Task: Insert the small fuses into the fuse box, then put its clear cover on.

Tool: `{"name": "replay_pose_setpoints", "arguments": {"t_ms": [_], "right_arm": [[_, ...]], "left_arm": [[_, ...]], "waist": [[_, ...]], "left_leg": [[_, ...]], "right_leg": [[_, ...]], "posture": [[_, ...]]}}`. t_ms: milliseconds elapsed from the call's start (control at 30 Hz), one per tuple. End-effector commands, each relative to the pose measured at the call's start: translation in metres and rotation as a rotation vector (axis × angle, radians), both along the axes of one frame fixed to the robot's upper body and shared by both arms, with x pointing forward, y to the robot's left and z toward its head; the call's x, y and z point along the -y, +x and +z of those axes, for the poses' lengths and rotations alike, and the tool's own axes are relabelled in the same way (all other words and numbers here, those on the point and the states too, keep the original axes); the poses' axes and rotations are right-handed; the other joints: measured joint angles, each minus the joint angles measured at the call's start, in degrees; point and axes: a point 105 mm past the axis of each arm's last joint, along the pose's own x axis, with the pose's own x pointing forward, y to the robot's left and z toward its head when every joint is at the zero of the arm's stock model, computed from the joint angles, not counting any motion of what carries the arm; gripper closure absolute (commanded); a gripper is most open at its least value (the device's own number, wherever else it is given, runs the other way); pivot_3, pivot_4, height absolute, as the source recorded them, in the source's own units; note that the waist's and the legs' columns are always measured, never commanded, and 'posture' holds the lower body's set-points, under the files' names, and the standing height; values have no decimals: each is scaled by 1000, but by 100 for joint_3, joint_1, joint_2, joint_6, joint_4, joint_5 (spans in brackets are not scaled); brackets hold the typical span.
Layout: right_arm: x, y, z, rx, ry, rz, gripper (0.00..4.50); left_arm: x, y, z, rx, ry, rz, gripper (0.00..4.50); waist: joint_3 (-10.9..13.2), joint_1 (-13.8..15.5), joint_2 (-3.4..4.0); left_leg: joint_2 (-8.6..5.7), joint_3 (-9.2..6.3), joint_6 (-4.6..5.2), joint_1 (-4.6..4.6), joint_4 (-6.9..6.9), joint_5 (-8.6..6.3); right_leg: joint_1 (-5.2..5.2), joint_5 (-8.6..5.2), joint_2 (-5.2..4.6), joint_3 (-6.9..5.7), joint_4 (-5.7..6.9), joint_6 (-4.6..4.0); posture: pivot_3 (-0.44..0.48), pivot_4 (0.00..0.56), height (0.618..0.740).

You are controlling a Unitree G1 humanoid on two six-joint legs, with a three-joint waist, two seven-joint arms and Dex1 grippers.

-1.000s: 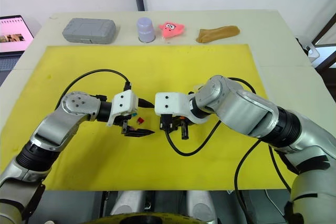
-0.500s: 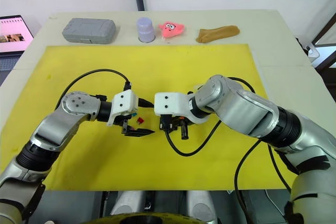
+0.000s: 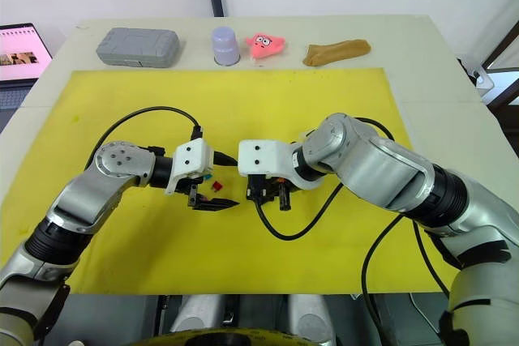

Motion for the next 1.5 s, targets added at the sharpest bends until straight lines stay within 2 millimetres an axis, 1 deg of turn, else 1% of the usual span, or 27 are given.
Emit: {"name": "replay_pose_setpoints", "arguments": {"t_ms": [33,200,400,467,567,633,700,767,867,1033,1067,1100,1167,1500], "right_arm": [[-2,-1,9,32,23,11,2022],[-2,1,10,42,26,10,2022],[-2,0,25,37,79,14,2022],[-4,0,30,29,124,14,2022],[-10,5,44,36,296,-5,2022],[-7,9,49,79,380,0,2022],[-2,8,46,106,389,21,2022],[4,5,40,88,369,40,2022],[16,2,28,-66,437,-36,2022],[25,5,12,-116,476,-109,2022],[25,4,11,-121,480,-113,2553],[25,4,9,-128,482,-119,2863],[25,4,7,-144,484,-136,3773],[23,8,-2,-182,479,-188,3773]], "left_arm": [[2,1,9,37,-18,-14,0],[2,1,9,39,-18,-12,0],[1,1,9,41,-17,-8,0],[2,1,9,43,-19,-8,0],[2,1,11,54,-29,-10,0],[2,1,11,52,-29,-8,0],[1,2,11,52,-29,-6,0],[1,2,11,52,-28,-5,0],[1,3,11,53,-29,-2,0],[1,3,10,51,-27,-3,0],[1,3,10,51,-27,-3,0],[1,3,10,51,-27,-4,0],[0,3,10,51,-25,-5,0],[0,3,11,54,-23,-5,0]], "waist": [[0,0,0],[0,-1,0],[0,1,0],[0,0,0],[0,1,-1],[-1,9,-1],[0,23,-1],[0,22,-1],[-1,14,-1],[-1,-4,-1],[-1,-4,-1],[-1,-4,-1],[-1,1,-1],[-1,7,-1]], "left_leg": [[0,0,0,0,0,0],[0,0,0,0,0,0],[0,0,0,0,0,0],[0,0,0,0,0,0],[1,0,1,0,-1,0],[0,0,1,0,0,-1],[-1,0,0,-1,0,0],[-6,1,0,-1,1,0],[-4,1,1,0,1,-1],[0,2,11,4,1,-6],[0,2,10,4,1,-5],[0,2,10,3,1,-5],[-1,2,9,3,1,-5],[-1,1,1,3,2,0]], "right_leg": [[0,0,0,0,0,0],[0,0,0,0,0,0],[0,0,0,0,0,0],[0,0,0,0,0,0],[1,0,1,0,0,0],[1,0,0,0,1,0],[2,0,-2,0,0,0],[3,0,-5,0,0,0],[5,0,-3,0,-1,0],[5,0,1,1,3,0],[5,0,2,1,2,0],[4,0,2,1,2,0],[5,0,1,1,2,0],[6,0,0,1,1,0]], "posture": [[0,150,740],[0,150,740],[0,150,740],[0,150,740],[0,150,740],[0,150,740],[0,150,740],[0,150,740],[0,150,740],[0,150,740],[0,150,740],[0,150,740],[0,150,740],[0,150,740]]}}
